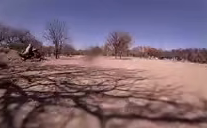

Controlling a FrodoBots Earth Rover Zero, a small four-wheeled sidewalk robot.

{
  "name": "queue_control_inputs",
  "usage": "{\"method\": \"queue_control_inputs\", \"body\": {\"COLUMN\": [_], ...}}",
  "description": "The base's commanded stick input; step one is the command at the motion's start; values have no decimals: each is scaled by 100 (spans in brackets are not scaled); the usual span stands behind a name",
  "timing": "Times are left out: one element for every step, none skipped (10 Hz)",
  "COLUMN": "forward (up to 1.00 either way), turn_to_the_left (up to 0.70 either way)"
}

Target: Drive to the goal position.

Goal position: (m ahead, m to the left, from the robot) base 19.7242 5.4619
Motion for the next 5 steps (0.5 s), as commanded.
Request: {"method": "queue_control_inputs", "body": {"forward": [100,100,100,100,100], "turn_to_the_left": [0,0,0,0,0]}}
